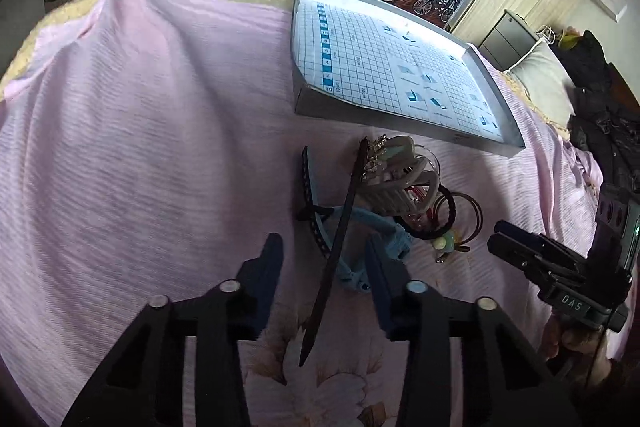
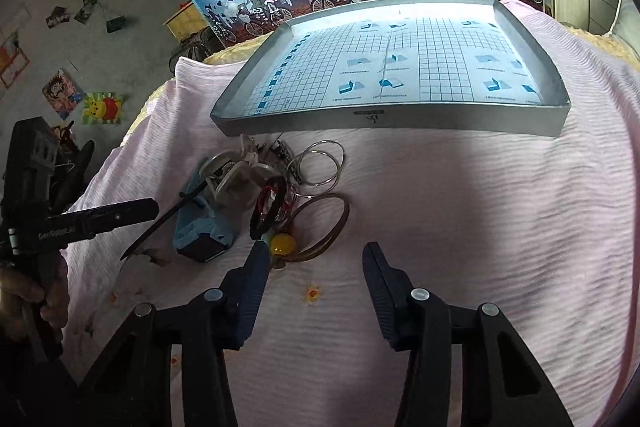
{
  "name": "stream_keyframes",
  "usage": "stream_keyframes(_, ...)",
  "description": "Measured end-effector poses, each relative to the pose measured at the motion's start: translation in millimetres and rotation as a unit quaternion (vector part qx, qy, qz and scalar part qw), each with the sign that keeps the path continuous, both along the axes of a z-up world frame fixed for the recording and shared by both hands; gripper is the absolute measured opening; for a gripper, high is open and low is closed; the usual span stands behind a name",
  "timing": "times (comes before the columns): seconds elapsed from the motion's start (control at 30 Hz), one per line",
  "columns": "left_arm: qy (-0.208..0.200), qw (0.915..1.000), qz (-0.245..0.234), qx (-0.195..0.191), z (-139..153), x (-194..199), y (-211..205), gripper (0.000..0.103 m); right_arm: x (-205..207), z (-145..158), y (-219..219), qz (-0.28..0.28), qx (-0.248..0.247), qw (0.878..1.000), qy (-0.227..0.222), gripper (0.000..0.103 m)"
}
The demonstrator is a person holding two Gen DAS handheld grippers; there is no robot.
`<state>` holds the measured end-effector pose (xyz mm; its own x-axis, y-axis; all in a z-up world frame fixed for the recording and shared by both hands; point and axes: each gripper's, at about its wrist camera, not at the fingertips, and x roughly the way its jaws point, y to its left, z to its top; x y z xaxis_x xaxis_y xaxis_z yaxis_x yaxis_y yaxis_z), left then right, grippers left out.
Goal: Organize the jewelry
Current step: 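Grasp the brown beaded hair tie with the right tool while the left tool grasps the gold-flower black hairpin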
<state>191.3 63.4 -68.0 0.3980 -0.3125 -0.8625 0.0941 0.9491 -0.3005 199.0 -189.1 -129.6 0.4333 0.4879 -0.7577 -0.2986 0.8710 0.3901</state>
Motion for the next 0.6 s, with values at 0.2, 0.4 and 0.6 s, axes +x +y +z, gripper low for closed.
stream_keyframes(0.2,0.016,0.9998,0.001,-0.015,-6.6,6.0,2.9,0.028,3.8,-7.5,0.0,-0.004,0.016,1.0,0.003,0.045)
stream_keyframes(0.4,0.033,0.9991,-0.011,-0.022,-16.7,14.2,-0.3,0.013,12.3,-13.3,-2.8,-0.021,0.041,0.999,0.018,0.039)
stream_keyframes(0.6,0.043,0.9985,-0.029,-0.019,-20.0,12.0,-7.4,0.004,16.3,-20.8,0.7,-0.016,0.048,0.998,0.035,0.032)
